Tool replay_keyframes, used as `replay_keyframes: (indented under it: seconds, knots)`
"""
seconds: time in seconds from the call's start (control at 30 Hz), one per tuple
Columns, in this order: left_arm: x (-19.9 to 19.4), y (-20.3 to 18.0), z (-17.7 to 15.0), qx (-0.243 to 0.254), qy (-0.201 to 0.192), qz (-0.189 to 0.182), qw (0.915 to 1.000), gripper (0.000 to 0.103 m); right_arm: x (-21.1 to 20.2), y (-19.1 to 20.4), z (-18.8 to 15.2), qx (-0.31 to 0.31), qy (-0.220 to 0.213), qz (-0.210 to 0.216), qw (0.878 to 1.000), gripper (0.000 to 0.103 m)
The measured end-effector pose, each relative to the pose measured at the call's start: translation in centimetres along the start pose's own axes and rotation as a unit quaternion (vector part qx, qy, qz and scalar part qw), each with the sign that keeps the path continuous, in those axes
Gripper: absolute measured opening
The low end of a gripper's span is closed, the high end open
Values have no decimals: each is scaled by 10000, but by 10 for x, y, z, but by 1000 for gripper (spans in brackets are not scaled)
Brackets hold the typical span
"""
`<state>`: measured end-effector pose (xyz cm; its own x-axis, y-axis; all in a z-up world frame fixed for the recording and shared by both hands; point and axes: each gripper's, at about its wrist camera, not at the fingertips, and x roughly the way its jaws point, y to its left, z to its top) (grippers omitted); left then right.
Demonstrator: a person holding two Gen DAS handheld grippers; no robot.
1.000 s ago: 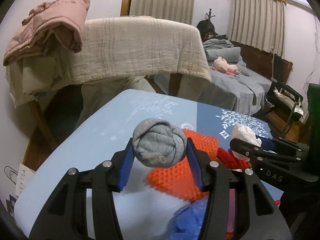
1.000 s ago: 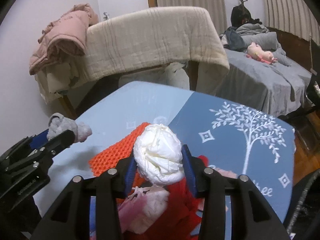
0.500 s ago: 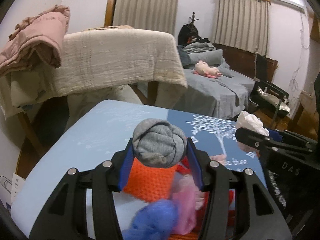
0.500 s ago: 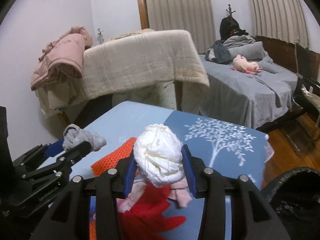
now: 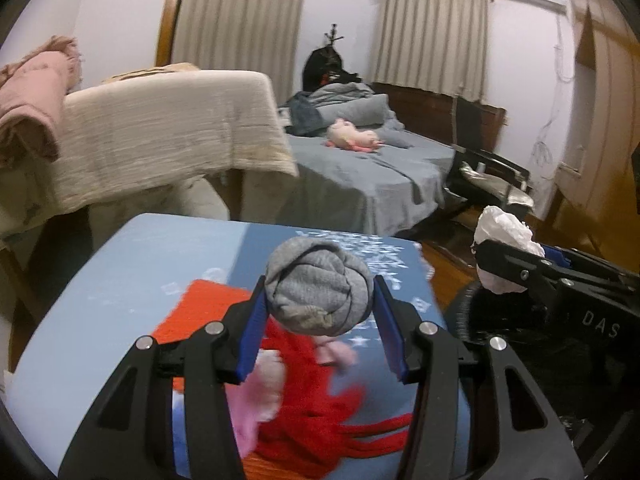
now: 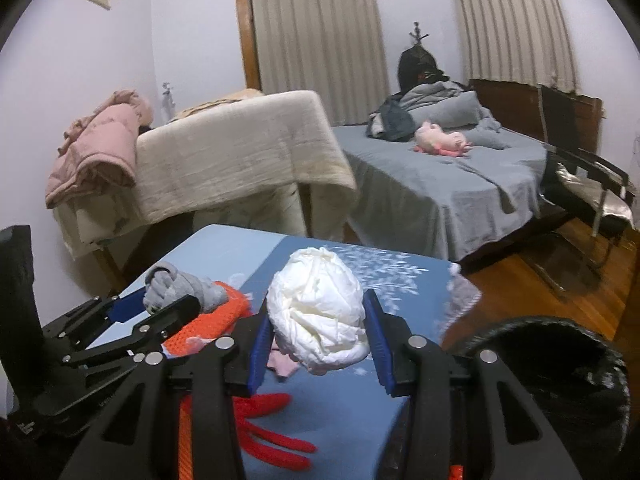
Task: Collect trash
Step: 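Carry the grey and white balls over the bin and release both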
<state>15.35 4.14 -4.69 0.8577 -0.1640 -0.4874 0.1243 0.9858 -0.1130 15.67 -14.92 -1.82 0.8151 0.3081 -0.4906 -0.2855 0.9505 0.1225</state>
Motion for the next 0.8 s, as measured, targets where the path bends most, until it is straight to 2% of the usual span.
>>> replay_keyframes:
  seconds: [0.37, 0.6, 0.8]
  knots:
    - [10, -81, -9, 408, 104, -734, 9964, 49, -47, -75, -29, 434, 25, -759, 9962, 43]
    - [22, -138, -20, 727, 244, -1276, 9889, 49, -74, -123, -51, 772, 66, -1274, 9888, 43]
    - [33, -173, -28, 916, 360, -1607, 9821, 49, -87, -154, -65, 962, 117, -1608, 9822, 45]
